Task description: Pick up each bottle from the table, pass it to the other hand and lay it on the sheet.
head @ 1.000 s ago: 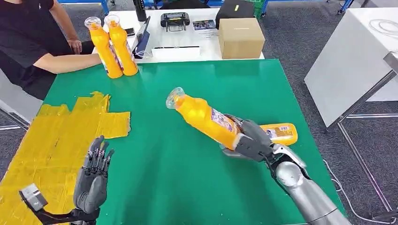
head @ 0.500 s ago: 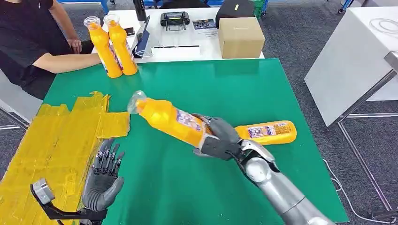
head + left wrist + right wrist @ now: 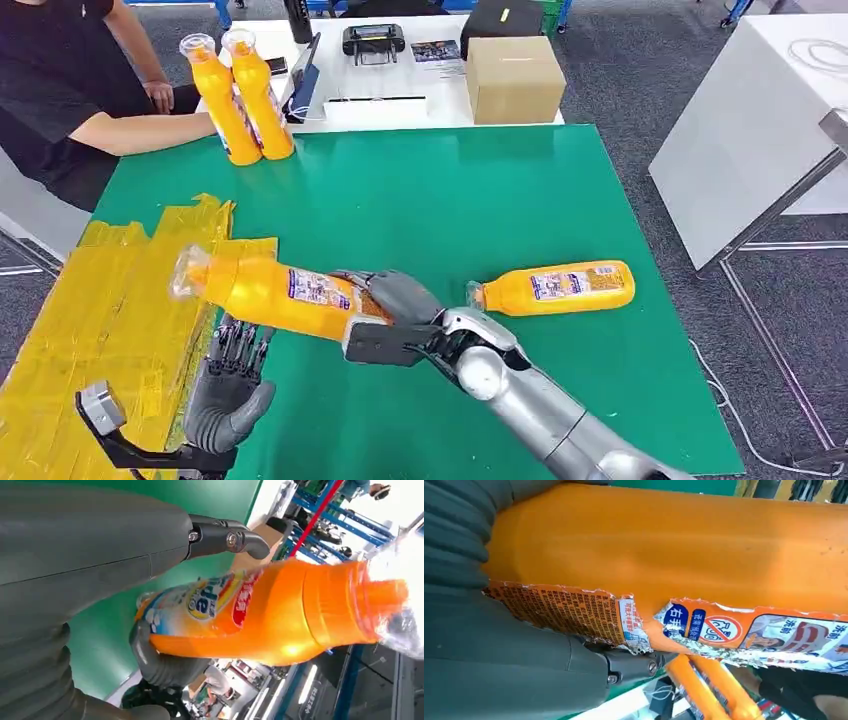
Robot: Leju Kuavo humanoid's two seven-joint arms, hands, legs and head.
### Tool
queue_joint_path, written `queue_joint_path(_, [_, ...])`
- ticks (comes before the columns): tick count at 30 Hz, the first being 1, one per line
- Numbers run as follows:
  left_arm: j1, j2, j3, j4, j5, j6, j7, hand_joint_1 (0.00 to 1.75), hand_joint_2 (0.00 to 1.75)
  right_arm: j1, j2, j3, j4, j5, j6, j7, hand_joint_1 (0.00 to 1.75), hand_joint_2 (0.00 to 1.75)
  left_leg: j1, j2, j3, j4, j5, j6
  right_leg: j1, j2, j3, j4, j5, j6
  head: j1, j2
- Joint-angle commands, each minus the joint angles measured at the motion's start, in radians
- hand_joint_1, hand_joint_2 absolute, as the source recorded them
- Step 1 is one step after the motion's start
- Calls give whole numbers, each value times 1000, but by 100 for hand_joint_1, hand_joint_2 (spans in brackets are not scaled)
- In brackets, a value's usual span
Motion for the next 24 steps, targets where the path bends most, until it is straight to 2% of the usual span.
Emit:
queue_joint_path(1, [-8, 7, -19, 49, 20, -18, -14, 0, 175, -73, 77, 157, 156, 13, -18, 2, 175, 175, 1, 3, 3, -1, 0, -1, 1, 3, 1, -1, 1, -1, 0, 0])
queue_joint_path(9, [-2, -18, -6, 36, 15, -3, -34, 0, 175, -13, 116, 259, 209, 32, -32, -29, 175, 175, 2, 0, 3, -2, 0, 0, 2, 1, 2, -2, 1, -1, 0, 0])
queue_joint_path(17, [21, -50, 36, 17, -4, 6, -54, 0, 175, 32, 142, 388, 189, 81, -14, -88, 175, 175, 2, 0, 0, -1, 0, 0, 2, 1, -1, -2, 0, -1, 0, 0])
queue_joint_path(18, [23, -57, 42, 11, -16, 9, -59, 0, 175, 36, 144, 401, 194, 82, -12, -92, 175, 175, 3, 0, 4, -1, -1, -1, 4, 1, 4, -3, 0, -1, -1, 0])
queue_joint_path(24, [27, -70, 49, -3, -33, 26, -70, 0, 175, 47, 147, 415, 210, 86, -11, -100, 175, 175, 1, -2, -1, -1, 1, 0, 1, -2, -2, -2, 0, 0, 0, 0])
